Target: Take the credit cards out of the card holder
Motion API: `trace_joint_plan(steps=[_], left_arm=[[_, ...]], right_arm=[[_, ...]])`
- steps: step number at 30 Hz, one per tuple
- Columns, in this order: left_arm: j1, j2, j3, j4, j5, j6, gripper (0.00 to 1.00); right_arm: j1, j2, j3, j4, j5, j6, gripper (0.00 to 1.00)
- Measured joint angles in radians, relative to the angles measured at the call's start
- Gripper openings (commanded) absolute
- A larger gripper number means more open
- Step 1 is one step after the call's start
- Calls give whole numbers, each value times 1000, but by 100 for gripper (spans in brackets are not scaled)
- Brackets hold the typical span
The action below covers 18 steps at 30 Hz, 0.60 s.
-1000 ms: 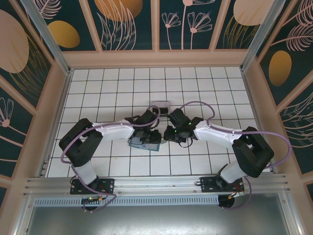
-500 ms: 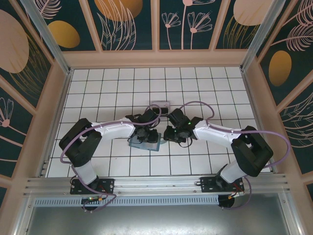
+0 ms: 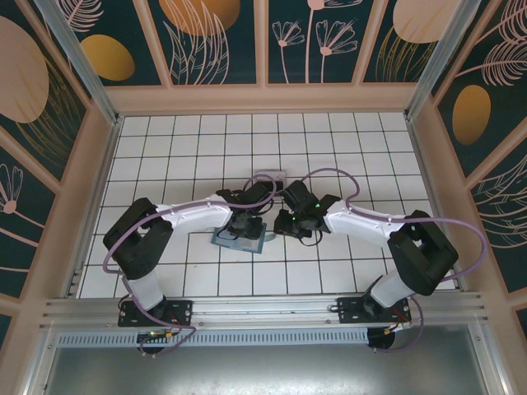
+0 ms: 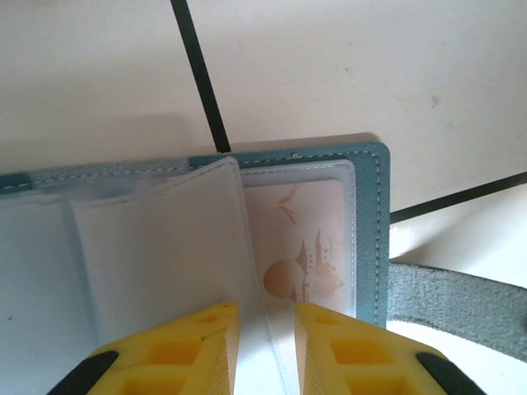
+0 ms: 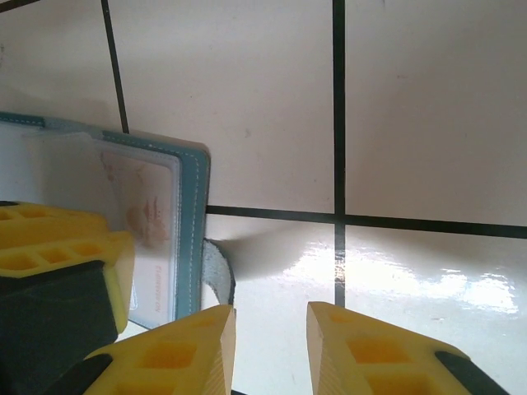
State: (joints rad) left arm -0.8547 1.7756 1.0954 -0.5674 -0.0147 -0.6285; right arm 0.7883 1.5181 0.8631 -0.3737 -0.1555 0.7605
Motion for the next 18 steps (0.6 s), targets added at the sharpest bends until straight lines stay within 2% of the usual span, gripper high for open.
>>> trace_joint_plan(steps=[18], left_arm=[[-69, 77, 114, -163, -201, -5, 38]], right_arm=[[-8, 0, -1, 1, 0, -3, 30]])
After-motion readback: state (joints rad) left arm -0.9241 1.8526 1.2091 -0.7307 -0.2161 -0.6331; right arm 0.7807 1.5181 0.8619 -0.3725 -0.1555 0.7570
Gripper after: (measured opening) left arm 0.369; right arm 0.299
